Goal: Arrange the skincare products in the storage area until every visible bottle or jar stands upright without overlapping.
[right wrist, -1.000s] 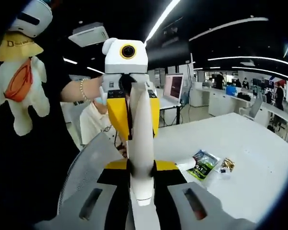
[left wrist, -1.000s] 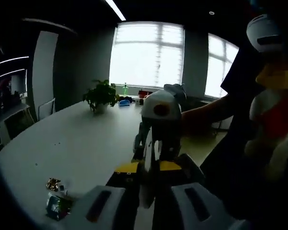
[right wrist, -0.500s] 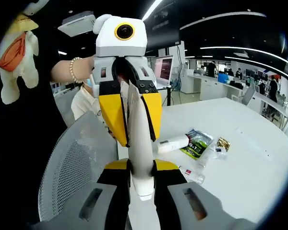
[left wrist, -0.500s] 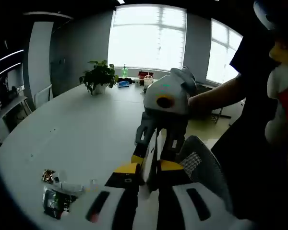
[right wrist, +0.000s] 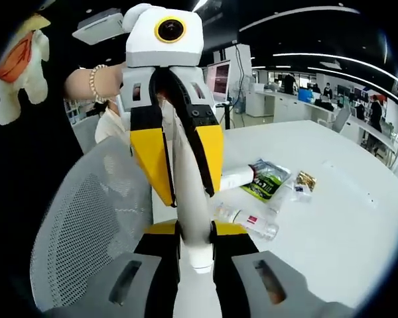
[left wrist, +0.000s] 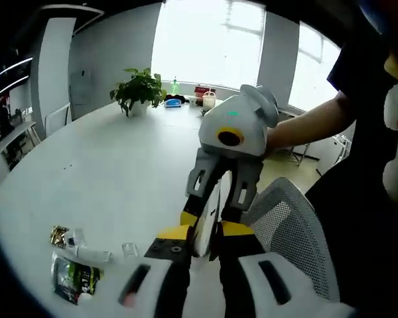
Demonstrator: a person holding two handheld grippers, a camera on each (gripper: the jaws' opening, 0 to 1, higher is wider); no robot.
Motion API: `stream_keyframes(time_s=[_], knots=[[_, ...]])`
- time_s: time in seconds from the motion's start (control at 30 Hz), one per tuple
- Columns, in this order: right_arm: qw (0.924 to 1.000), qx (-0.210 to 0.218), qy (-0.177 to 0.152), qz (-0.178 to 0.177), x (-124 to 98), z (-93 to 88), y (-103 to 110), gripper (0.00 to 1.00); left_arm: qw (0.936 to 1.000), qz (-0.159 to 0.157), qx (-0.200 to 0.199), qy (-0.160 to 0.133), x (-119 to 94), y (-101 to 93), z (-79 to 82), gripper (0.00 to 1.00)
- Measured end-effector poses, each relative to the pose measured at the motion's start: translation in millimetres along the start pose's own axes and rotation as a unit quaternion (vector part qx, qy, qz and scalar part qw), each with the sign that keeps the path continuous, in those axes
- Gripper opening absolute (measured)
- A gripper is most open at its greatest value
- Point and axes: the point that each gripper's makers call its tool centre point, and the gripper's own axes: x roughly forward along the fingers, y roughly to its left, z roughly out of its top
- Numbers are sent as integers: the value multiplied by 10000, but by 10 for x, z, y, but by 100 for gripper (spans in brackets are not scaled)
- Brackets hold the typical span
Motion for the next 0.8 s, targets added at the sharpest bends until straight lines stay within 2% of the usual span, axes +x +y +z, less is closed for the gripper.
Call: stream_keyframes(time_s=[0.4,0.8], knots=[[9998,4,196,13,44,-156,-116,17,9997,-114,49,200,148,111,-93,12],[9994,-10,342,-14,23,-256,-382,17,9997,-167,-17,194,281,315,-60,12]])
